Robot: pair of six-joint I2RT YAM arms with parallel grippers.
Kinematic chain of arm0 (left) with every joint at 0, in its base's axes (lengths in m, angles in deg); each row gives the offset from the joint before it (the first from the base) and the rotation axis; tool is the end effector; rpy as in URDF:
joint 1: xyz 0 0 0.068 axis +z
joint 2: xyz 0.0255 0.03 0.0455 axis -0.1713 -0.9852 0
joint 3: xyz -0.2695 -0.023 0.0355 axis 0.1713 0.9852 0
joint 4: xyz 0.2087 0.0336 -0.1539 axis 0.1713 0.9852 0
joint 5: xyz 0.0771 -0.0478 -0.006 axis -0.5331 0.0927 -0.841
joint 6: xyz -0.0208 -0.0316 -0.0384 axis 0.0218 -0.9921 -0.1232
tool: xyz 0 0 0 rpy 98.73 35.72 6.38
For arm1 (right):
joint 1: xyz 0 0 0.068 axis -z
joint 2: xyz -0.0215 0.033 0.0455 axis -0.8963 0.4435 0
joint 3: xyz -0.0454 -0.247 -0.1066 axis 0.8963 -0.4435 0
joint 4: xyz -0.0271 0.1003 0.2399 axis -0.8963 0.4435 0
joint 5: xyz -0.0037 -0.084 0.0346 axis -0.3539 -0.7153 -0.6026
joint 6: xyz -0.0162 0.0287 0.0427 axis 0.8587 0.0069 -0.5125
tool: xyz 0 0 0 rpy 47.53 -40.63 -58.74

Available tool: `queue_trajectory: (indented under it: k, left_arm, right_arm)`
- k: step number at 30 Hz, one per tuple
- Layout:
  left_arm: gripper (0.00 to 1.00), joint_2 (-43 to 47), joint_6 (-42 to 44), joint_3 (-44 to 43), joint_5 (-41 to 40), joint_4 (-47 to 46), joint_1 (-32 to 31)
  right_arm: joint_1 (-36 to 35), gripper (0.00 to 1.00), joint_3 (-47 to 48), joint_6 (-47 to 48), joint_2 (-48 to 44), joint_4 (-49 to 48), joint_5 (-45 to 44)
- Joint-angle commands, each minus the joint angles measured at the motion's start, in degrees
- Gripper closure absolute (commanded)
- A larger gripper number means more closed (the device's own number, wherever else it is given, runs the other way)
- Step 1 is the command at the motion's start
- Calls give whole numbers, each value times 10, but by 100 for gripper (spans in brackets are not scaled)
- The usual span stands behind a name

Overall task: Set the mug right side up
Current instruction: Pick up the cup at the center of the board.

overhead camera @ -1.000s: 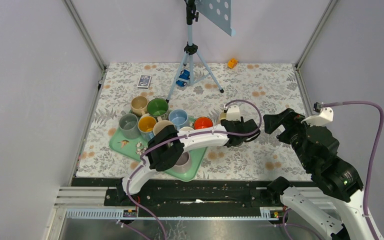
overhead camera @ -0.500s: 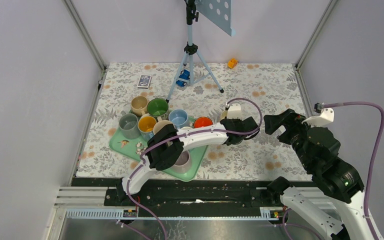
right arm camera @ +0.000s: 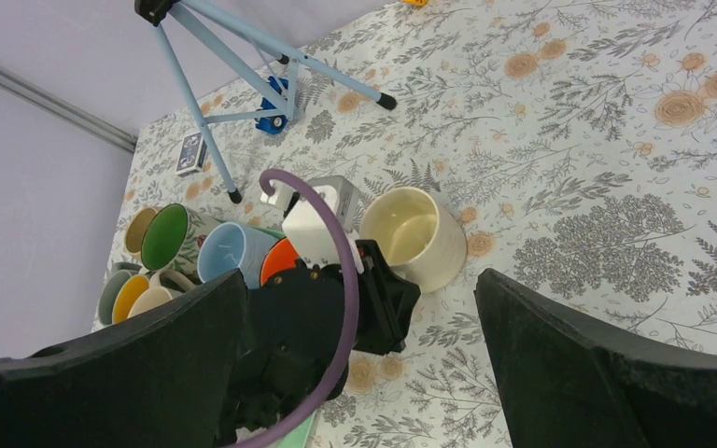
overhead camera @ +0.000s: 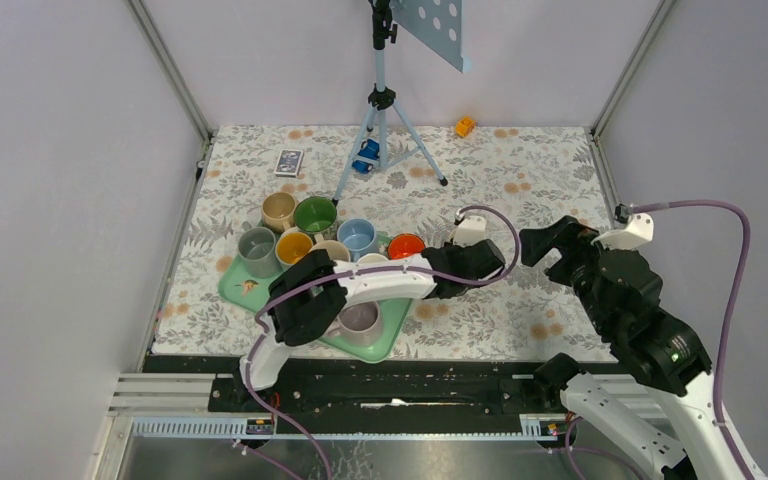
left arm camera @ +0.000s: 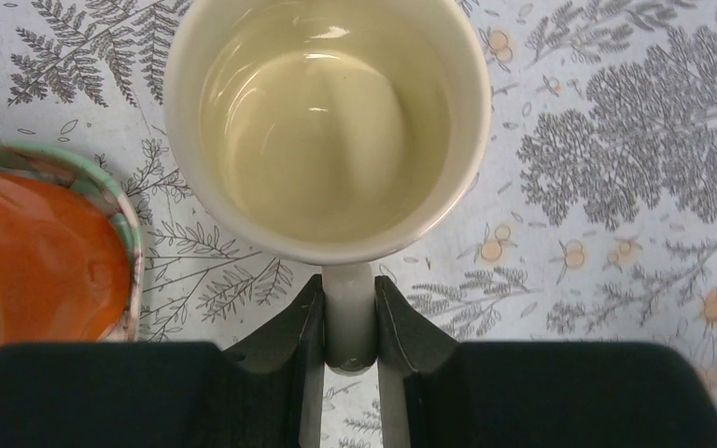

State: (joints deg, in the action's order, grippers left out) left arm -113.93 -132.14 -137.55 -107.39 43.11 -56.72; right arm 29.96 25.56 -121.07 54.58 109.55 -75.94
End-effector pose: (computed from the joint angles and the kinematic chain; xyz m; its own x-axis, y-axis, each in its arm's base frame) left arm 0.2024 -0.4217 0.1945 -0.6982 0.0506 -0.7141 0.2357 0.9581 -0.1626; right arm 0.0765 0.0322 0.3994 -0.2182 0.4740 -0.8531 -0.0223 0.8715 0.4899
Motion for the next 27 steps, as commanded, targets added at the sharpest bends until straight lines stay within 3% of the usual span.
queue_trajectory:
  k: [1, 9, 27]
  left_arm:
    - [100, 87, 54, 36, 18, -110, -6]
    - [100, 169, 90, 114, 44, -185, -7]
    - [100, 288, 120, 189, 62, -212, -9]
  right_arm:
    - [-1, 0, -2, -7, 17, -46, -1]
    - [-1, 0, 8, -7, 50, -76, 1]
    - [-1, 0, 9, -8, 86, -122, -23]
